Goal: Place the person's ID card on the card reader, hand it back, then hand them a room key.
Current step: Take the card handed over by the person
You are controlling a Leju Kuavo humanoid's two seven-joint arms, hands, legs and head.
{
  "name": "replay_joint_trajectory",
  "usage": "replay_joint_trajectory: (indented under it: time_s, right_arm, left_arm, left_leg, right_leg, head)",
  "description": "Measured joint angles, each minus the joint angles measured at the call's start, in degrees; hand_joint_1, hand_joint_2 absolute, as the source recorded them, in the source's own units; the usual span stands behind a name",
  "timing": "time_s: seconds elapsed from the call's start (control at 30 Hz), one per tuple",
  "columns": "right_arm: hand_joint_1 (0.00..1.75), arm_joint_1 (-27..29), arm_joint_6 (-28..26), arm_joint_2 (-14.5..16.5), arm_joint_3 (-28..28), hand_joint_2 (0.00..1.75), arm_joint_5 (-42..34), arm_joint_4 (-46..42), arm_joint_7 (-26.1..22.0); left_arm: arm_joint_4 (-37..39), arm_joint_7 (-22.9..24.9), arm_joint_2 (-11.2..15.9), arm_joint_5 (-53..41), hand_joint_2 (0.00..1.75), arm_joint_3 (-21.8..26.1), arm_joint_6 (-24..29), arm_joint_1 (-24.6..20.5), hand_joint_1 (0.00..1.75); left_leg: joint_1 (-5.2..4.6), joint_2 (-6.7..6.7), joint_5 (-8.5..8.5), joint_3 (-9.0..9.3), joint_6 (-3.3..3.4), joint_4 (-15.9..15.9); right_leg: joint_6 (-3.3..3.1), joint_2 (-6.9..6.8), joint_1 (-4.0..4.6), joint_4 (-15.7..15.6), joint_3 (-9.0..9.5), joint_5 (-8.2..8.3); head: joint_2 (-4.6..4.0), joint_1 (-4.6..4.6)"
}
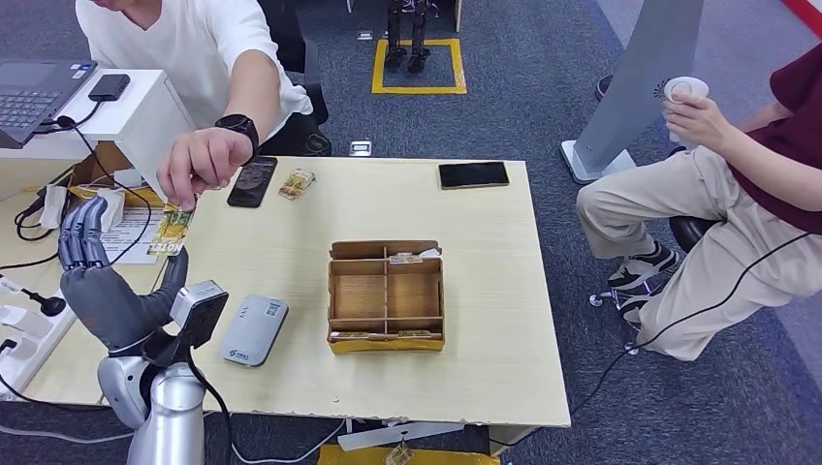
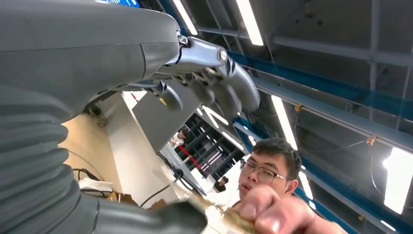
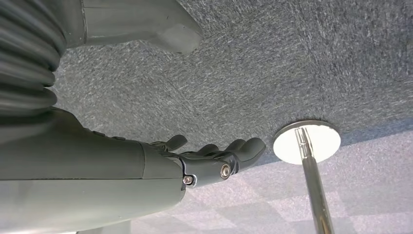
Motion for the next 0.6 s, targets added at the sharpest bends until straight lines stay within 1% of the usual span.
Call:
replay_joint_trajectory:
  time_s: [0.17, 0.6]
  right_arm:
    - [0.0, 0.0, 0.01, 0.0, 0.0, 1.75, -0.54, 0.0, -0.1]
    - [0.0, -0.2, 0.01, 0.0, 0.0, 1.75, -0.71, 0.03, -0.58]
  left_arm:
    - [0.13, -0.52, -0.04, 2.39, 1.75, -0.07, 0.0, -0.04, 1.75]
    - [0.13, -0.64, -0.11, 3.06, 1.75, -0.26, 0.0, -0.1, 1.75]
  left_leg:
    - [0.0, 0.02, 0.0, 0.0, 0.0, 0.0]
    - [0.0, 0.02, 0.0, 0.01, 0.0, 0.01]
  right_leg:
    - [0.0, 0.03, 0.0, 0.0, -0.01, 0.0]
    - [-0.01, 0.02, 0.0, 0.0, -0.01, 0.02]
  head:
    - [0.0, 0.0]
    - [0.0, 0.0]
